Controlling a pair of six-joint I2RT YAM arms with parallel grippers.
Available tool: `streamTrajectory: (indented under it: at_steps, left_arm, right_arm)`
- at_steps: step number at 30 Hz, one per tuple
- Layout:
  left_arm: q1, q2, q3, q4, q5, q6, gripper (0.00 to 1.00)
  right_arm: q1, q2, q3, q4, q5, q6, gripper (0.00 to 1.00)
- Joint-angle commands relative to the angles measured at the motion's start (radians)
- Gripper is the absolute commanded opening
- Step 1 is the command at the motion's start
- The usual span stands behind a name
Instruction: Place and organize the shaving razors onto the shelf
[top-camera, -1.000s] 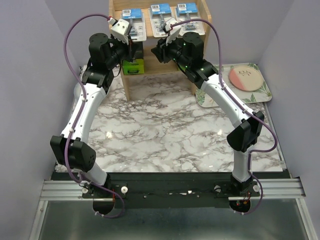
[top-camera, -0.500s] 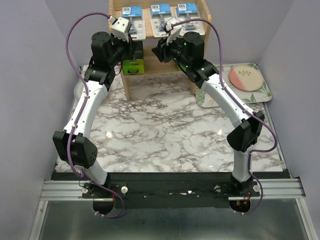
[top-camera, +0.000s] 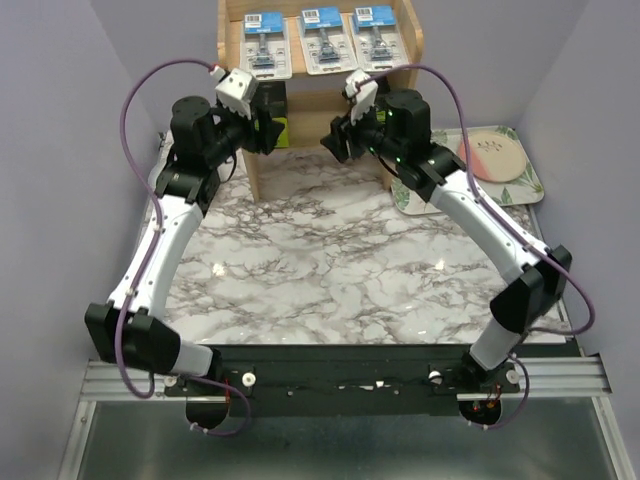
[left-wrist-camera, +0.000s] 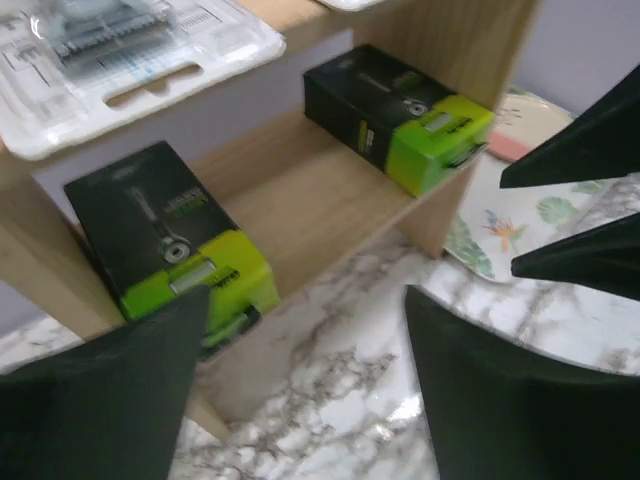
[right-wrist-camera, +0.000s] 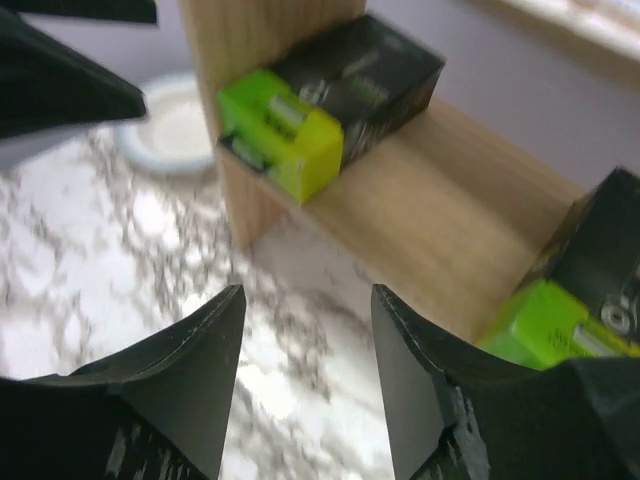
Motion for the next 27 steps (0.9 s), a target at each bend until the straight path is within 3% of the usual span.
streamTrajectory:
  at_steps: [1, 4, 6, 11, 16, 22, 27]
  left_arm:
    - [-0.001, -0.172, -0.161, -0.028, 0.111, 0.091, 0.99]
    - [0.011, -0.244, -0.314, -0.013, 0.039, 0.139, 0.99]
    - [0.025, -0.266, -0.393, -0.026, -0.004, 0.152, 0.99]
    - [0.074, -0.322, -0.476, -0.063, -0.041, 0.160, 0.99]
    - [0.075, -0.316, -0.470, -0.091, -0.030, 0.173, 0.99]
    - [0.078, -0.287, -0.411, -0.070, -0.040, 0.182, 0.99]
    - [0.098, -0.304, -0.375, -0.088, -0.064, 0.215, 0.99]
  right_arm:
    - [-0.004, -0.201, -0.177, -0.165, -0.052, -0.083, 0.69]
    - [-0.004, -0.258, -0.237, -0.280, -0.047, -0.094, 0.79]
    - [-0.004, -0.293, -0.251, -0.339, 0.021, -0.030, 0.82]
    - [-0.004, -0.256, -0.153, -0.684, 0.263, 0.013, 0.87]
    - [-0.004, -0.347, -0.297, -0.566, 0.332, -0.017, 0.88]
    - [-0.004, -0.335, -0.118, -0.600, 0.269, -0.071, 0.89]
    - [-0.004, -0.339, 0.002, -0.589, 0.096, -0.021, 0.91]
